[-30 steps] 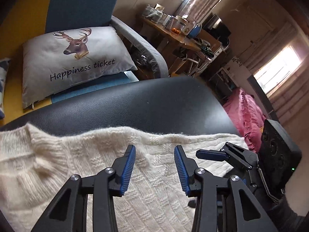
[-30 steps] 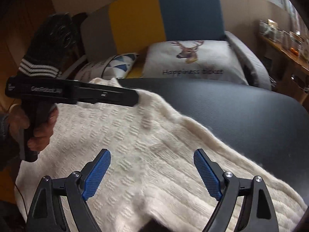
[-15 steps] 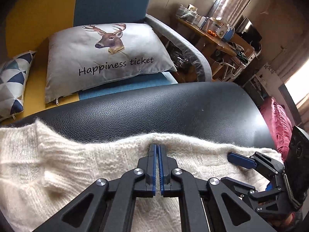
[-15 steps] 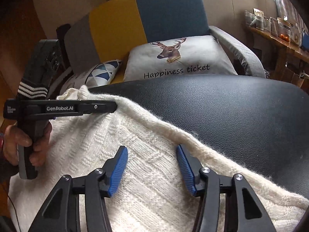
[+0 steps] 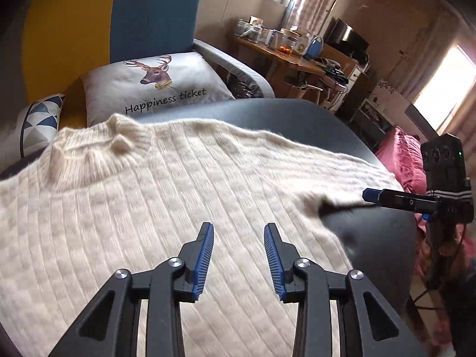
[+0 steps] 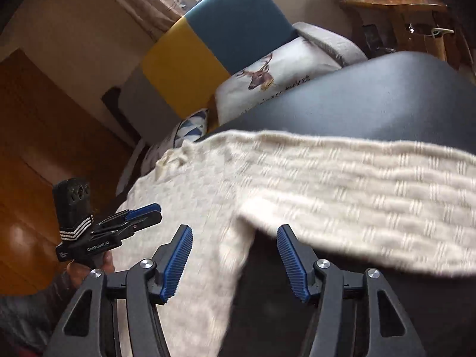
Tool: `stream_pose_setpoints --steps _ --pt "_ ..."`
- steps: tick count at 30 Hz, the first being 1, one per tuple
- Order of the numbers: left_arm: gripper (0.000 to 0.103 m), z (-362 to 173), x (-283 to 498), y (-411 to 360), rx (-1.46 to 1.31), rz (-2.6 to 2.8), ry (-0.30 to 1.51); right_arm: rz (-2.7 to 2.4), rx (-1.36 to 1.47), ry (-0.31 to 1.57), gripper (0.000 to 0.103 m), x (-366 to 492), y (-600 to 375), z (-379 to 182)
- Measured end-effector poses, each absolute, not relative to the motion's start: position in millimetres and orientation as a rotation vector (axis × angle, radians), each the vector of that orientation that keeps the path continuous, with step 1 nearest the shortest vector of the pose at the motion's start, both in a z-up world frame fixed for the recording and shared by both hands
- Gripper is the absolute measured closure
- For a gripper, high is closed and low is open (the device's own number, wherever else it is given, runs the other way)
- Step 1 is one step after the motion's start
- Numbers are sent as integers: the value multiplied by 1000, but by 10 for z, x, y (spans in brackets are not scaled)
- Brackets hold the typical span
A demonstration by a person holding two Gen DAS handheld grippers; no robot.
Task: Fold clothes
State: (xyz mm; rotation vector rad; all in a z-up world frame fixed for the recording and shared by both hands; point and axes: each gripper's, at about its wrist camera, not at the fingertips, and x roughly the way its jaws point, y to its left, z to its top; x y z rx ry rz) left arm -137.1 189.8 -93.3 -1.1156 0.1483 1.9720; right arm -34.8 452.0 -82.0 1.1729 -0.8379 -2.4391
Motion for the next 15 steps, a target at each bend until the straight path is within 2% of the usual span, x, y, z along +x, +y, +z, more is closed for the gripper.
stream_pose_setpoints --steps 4,7,15 --pt "65 -960 -824 1549 -1126 1977 154 -2390 1210 -704 41 -57 3981 -813" --pt "65 -1013 -606 1231 -1192 1991 70 -2401 1233 -619 41 66 3666 -851" --pt "64 -956 -165 341 -1214 2108 14 -2296 1354 -227 41 423 2833 -816"
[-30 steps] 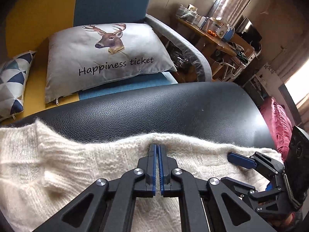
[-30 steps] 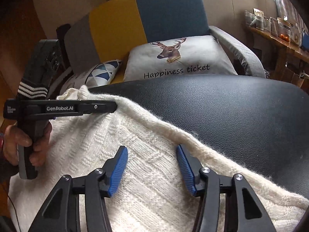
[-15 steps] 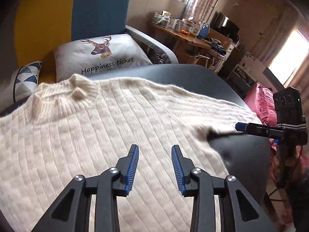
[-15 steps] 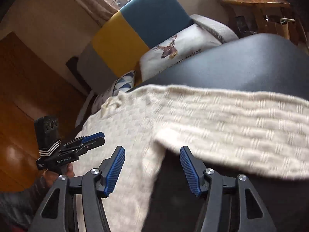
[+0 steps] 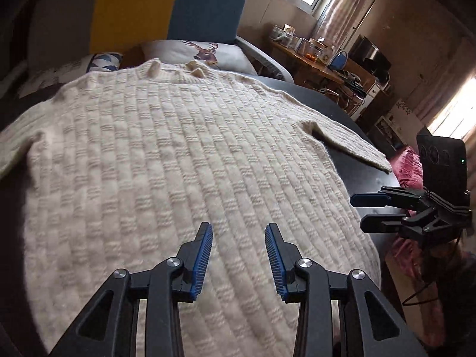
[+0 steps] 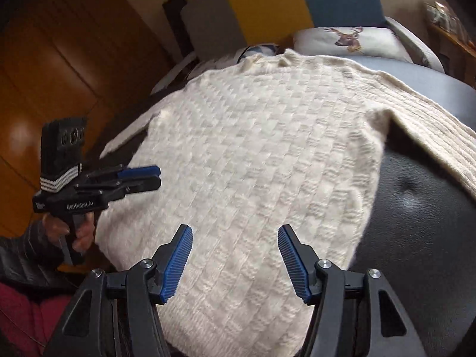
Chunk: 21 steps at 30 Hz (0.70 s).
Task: Fold clothes
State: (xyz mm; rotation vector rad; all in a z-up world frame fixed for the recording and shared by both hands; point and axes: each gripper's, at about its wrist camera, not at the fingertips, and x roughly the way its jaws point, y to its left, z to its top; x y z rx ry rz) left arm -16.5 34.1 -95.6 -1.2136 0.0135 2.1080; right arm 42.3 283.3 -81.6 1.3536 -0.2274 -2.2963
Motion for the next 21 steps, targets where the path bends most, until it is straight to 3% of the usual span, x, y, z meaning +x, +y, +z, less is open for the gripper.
stream_pose_setpoints --steps 4,6,8,12,17,21 --pt "62 -987 28 -2 -1244 2195 99 -2297 1456 -152 41 620 2737 -862" --pt "62 -1007 93 -240 -1282 2252 105 -2294 1476 -384 41 745 2982 -908" --pt "61 -1019 145 -579 -1328 2270 -15 -2331 1469 -546 41 940 3243 -943" --pt "50 -1039 322 -1143 -1388 2319 -164 -2324 1500 -822 41 1266 3601 -1145" --pt "46 -1185 488 -1423 -1448 2267 -273 -2326 1414 -939 40 1318 3663 -1286" --pt "42 -1317 549 -1438 -1476 2245 -338 -2310 1395 -931 40 1267 3647 -1303"
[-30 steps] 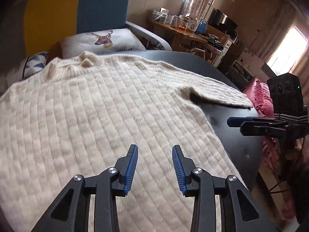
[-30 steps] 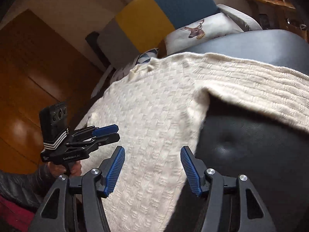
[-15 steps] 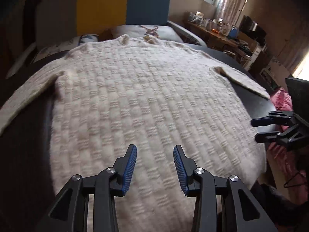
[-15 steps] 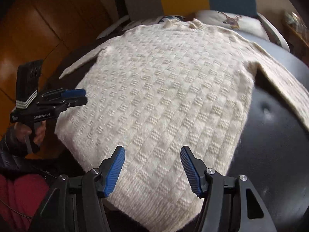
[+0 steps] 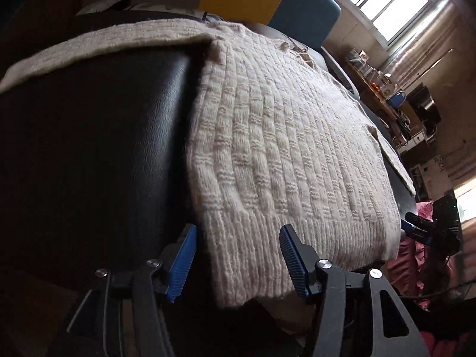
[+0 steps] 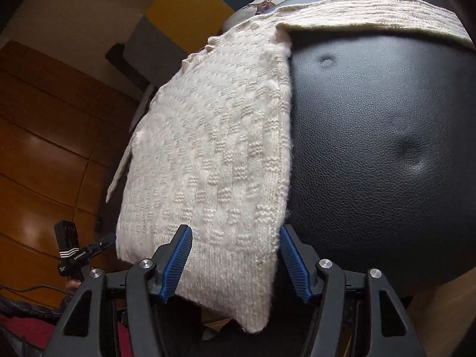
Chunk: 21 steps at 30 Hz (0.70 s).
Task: Fold clothes
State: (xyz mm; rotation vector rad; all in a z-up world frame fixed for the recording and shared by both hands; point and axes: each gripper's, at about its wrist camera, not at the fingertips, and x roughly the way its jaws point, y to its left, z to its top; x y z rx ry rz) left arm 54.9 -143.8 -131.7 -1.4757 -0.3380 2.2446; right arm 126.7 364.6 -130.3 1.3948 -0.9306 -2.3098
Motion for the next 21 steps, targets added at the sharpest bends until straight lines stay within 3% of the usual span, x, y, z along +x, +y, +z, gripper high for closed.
stream_pose_setpoints --steps 2,8,9,10,11,13,14,15,17,21 --pt "36 -1317 577 -1431 -1441 2262 -364 -2286 1375 -975 39 1261 3673 -1341" --pt "34 -1315 582 -1339 -1421 2310 -321 -2258 1246 -1121 38 1347 3768 -1469" --pt "48 -1307 581 -1328 -1425 2319 -306 -2271 1234 -1102 38 1363 3755 -1467" --pt "76 -1299 569 -1331 -1429 2330 -294 -2284 1226 -1080 37 1376 3740 -1464" --pt "88 -1306 545 -1344 -1440 2324 -300 -2301 1255 -1004 37 1353 3685 -1433" --pt "91 -1324 500 -1387 -1465 2296 -359 -2329 1311 -855 38 1309 3579 -1373" --pt "92 -1317 491 -1382 -1466 2294 -361 -2344 1352 -836 45 1285 3576 -1365" --pt "93 -1310 482 -1377 -1468 2292 -364 -2359 1394 -815 64 1260 3574 -1358" --pt "94 -1251 470 -1372 -1442 2276 -395 -2380 1422 -765 92 1239 3541 -1302" --pt "96 -935 477 -1474 -1319 2289 -475 -2442 1385 -593 92 1281 3428 -1082"
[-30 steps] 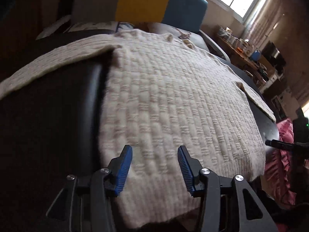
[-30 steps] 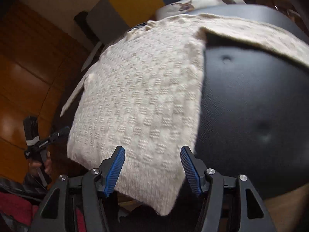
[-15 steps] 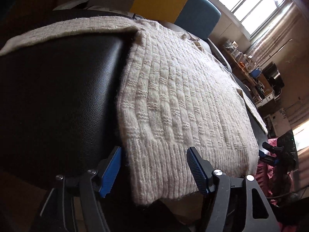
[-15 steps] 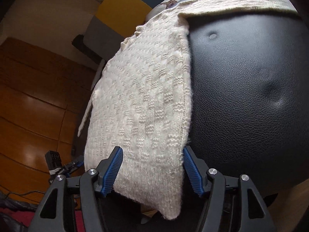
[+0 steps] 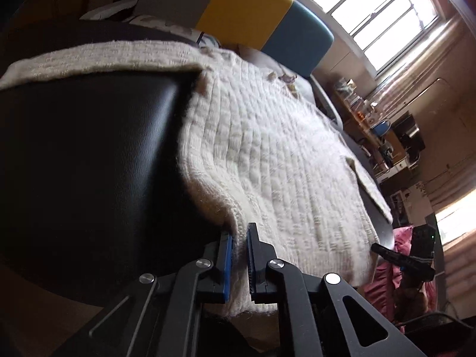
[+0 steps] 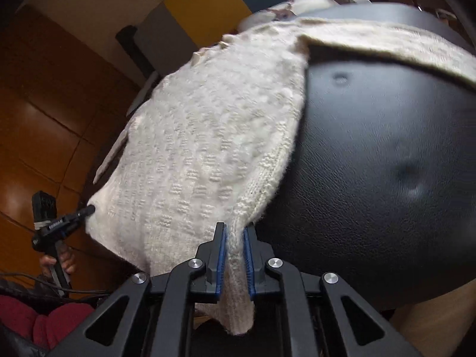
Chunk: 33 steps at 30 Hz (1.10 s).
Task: Fold clothes
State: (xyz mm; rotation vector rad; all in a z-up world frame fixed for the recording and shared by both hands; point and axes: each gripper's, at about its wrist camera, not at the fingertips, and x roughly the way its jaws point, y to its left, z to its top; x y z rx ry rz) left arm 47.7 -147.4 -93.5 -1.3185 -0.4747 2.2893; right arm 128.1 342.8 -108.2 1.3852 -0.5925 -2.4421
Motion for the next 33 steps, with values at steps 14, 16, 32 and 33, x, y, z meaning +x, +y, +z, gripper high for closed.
stream_pose_setpoints --steps 14,16,32,33 --pt "95 -1056 342 -1662 -1476 2332 -460 -2466 1511 -539 77 1254 3527 -1267" --pt "93 -934 282 -1631 -1412 2345 -487 -2476 1466 -589 76 1289 3570 -1183" --pt "69 -847 -226 1184 -1110 1991 102 -2659 972 -1768 49 1572 5576 -1234" --pt "62 -876 -253 1281 -1111 1990 122 -2652 917 -1847 49 1575 5715 -1284"
